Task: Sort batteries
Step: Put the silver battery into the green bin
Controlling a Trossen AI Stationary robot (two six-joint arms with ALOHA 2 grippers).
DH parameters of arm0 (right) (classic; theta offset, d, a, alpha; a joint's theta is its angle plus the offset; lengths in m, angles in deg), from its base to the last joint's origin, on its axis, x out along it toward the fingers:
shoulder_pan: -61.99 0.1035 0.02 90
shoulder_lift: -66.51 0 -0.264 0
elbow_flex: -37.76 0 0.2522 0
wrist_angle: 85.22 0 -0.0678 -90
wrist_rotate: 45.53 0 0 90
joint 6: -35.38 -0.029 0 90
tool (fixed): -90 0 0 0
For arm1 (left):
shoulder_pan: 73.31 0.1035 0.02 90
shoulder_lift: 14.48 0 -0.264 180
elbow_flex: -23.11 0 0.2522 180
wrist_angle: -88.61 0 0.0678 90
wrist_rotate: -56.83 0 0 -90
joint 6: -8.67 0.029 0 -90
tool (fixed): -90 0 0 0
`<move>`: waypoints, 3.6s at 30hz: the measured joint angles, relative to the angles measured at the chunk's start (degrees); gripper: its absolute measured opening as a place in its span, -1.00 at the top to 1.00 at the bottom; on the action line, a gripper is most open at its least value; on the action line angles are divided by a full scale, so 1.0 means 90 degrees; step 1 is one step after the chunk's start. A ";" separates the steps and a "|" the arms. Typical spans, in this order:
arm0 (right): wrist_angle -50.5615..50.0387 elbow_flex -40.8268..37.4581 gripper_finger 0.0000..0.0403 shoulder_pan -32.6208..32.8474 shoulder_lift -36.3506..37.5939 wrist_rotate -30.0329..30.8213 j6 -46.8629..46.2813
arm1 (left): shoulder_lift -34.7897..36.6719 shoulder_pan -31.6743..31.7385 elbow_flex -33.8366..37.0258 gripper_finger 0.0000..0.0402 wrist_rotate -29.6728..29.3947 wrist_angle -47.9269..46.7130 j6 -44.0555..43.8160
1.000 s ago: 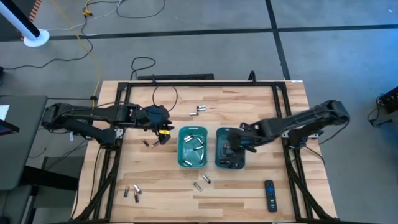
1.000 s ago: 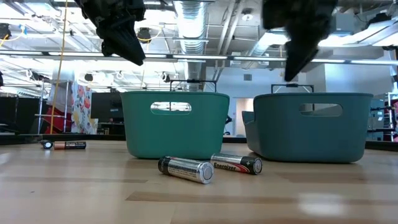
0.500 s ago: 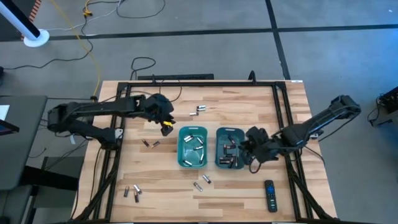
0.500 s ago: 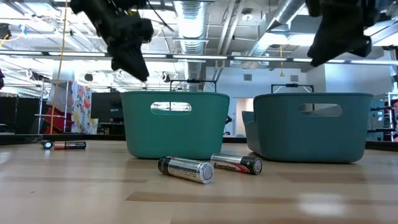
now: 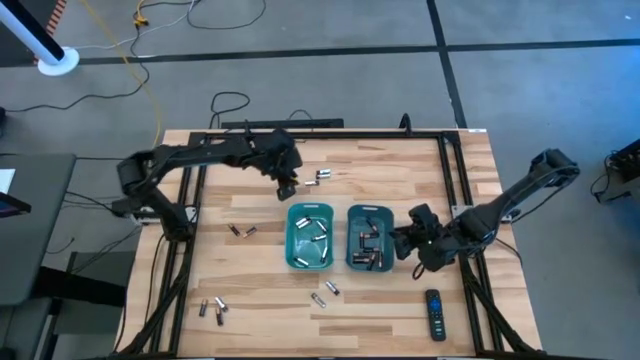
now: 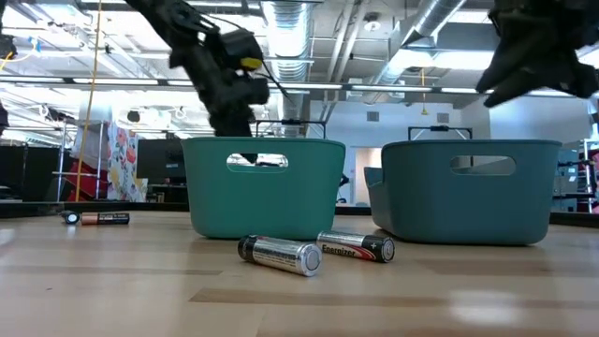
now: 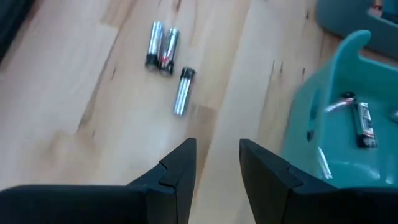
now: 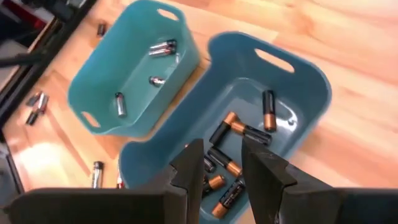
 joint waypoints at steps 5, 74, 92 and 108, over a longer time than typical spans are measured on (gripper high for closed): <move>0.0087 -0.0167 0.39 0.0368 -0.0127 0.0494 -0.0913 | -0.0776 0.0223 -0.0557 0.41 0.0412 0.0002 0.0585; -0.0261 -0.0173 0.39 0.0577 -0.0352 0.0890 -0.0921 | -0.0265 -0.0591 -0.0972 0.80 -0.0444 -0.0115 0.0142; -0.0263 -0.0173 0.39 0.1356 -0.0350 0.0345 0.0309 | -0.0328 -0.2691 -0.0972 0.80 -0.1744 -0.0278 -0.2070; -0.0323 -0.0170 0.39 0.2344 -0.0335 0.0331 0.0255 | -0.2116 -0.3018 -0.0977 0.80 -0.1397 -0.0164 -0.3866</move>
